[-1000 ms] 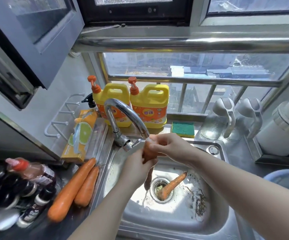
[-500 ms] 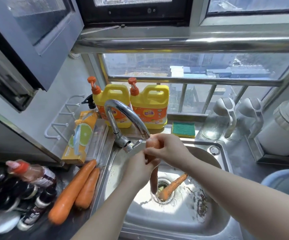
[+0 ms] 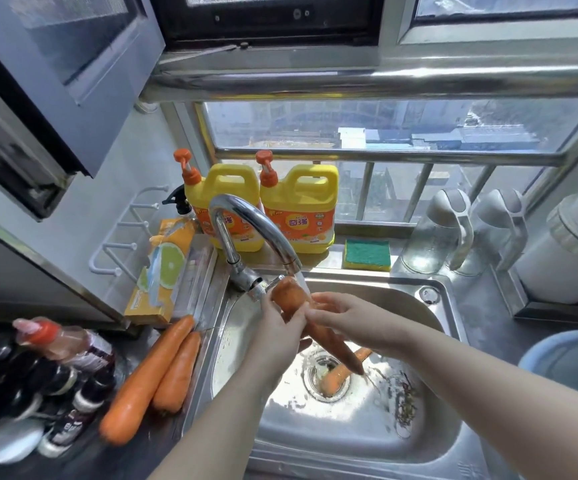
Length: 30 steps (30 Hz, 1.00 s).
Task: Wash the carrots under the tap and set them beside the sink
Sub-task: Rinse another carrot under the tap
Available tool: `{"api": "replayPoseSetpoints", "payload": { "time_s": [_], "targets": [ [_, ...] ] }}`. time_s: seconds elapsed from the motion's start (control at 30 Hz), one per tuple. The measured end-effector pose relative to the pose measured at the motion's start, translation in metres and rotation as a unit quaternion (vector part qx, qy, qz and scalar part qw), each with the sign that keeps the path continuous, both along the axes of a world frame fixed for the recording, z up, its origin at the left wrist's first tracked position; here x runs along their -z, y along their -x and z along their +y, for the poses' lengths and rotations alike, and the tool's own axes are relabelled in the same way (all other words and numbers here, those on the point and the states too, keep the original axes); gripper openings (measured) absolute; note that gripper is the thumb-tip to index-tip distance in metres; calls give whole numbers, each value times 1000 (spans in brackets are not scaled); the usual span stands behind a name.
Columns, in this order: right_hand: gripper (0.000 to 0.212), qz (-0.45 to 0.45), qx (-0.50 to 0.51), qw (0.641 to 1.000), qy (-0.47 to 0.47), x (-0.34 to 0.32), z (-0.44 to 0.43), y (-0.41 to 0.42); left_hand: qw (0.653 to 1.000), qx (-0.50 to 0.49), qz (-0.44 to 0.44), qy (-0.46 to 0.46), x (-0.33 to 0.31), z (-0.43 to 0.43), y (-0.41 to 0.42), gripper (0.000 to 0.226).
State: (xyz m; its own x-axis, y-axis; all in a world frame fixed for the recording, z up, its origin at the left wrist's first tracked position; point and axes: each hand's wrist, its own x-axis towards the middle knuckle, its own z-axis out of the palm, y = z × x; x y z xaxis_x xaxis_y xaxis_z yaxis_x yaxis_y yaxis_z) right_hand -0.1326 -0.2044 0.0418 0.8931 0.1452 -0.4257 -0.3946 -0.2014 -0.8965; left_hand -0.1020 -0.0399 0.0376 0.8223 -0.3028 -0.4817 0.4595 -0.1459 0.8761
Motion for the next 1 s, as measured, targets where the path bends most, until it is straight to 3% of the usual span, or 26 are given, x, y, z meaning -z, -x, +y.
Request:
{"api": "replayPoseSetpoints", "payload": {
  "time_s": [0.1,0.27,0.37,0.43,0.57,0.63,0.73,0.83,0.9,1.0],
  "targets": [
    [31,13,-35,998,43,-5,-9,3,999,-10,27,26,-3,-5,1,39],
    [9,11,-83,991,107,-27,-21,7,999,35,-31,-24,-7,-1,-1,37],
    [22,24,-109,987,112,-37,-27,7,995,83,-47,-26,-7,1,-7,30],
    [30,-11,-129,978,164,-37,-25,6,994,86,-51,-36,-6,-2,-10,29],
    [47,-161,-146,902,373,-35,-20,4,999,-6,6,34,-13,-13,-17,26],
    [47,-199,-129,881,411,-35,-18,5,995,-32,51,79,-20,-14,-22,28],
    [34,-172,-113,913,353,-35,-23,3,989,-7,73,129,-27,-9,-20,27],
    [32,-125,-124,939,294,-35,-28,1,991,57,20,119,-20,-3,-12,24],
    [40,-127,-120,939,295,-32,-26,3,995,68,-12,73,-11,-3,-9,25],
    [54,-189,-100,909,356,-26,-18,5,999,4,-33,31,-8,-9,-9,28]
  ]
}}
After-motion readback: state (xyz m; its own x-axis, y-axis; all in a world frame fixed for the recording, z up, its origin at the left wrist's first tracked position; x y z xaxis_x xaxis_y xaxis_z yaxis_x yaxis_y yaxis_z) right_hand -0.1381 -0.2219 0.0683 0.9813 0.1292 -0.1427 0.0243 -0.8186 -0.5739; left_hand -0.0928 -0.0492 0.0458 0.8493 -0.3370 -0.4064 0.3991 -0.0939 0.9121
